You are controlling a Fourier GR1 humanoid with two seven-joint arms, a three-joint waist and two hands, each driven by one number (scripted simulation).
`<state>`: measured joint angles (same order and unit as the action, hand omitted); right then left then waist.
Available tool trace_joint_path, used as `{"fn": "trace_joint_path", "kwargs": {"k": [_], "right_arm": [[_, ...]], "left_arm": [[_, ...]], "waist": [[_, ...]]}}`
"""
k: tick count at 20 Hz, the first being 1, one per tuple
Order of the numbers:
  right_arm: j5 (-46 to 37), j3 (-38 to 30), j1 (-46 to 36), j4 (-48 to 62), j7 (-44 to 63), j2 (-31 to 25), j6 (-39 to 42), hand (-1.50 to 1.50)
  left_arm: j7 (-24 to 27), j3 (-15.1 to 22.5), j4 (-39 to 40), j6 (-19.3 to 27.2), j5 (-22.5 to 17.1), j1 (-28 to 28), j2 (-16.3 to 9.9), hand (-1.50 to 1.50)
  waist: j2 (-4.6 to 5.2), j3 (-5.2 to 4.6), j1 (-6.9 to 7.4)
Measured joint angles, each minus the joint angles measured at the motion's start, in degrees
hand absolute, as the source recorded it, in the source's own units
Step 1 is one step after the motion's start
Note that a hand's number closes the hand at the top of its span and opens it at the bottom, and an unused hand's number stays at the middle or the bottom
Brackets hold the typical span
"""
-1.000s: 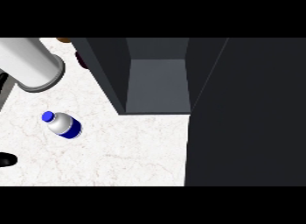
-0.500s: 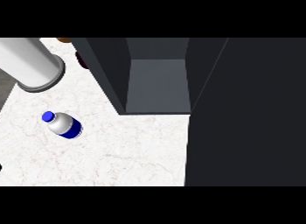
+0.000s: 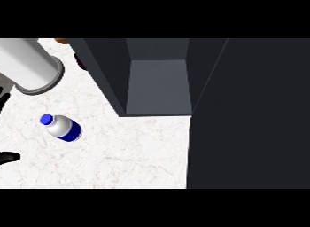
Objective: Pick up the bottled water, place it into the cabinet and close the cabinet
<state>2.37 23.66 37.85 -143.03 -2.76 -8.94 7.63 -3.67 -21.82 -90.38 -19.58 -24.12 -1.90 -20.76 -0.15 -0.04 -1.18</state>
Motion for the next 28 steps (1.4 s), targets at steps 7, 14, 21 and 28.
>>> {"fn": "trace_joint_path", "kwargs": {"k": [7, 14, 21, 28], "right_arm": [[-0.6, 2.4, 4.2, -0.2, -3.8, -1.9, -0.3, -1.50], [-1.1, 4.3, 9.2, -0.1, -9.2, -4.1, -0.4, -1.50], [-1.7, 5.8, 12.4, -0.1, -13.1, -6.3, -1.3, -1.50], [-2.2, 7.1, 13.6, 0.1, -15.1, -8.2, -2.3, -1.50]], "left_arm": [[5.8, 1.3, 15.4, -4.1, 3.3, -2.8, 0.5, -1.50], [14.7, 1.0, 33.9, -6.3, 7.5, -8.5, 0.2, -1.50], [26.1, 2.3, 49.7, -8.9, 12.9, -13.1, 0.2, -1.50], [36.6, 4.0, 62.1, -9.8, 17.9, -17.5, 1.1, -1.50]], "waist": [[0.08, -0.06, -0.55], [0.17, -0.12, -1.22], [0.34, -0.21, -1.56], [0.56, -0.28, -1.75]]}}
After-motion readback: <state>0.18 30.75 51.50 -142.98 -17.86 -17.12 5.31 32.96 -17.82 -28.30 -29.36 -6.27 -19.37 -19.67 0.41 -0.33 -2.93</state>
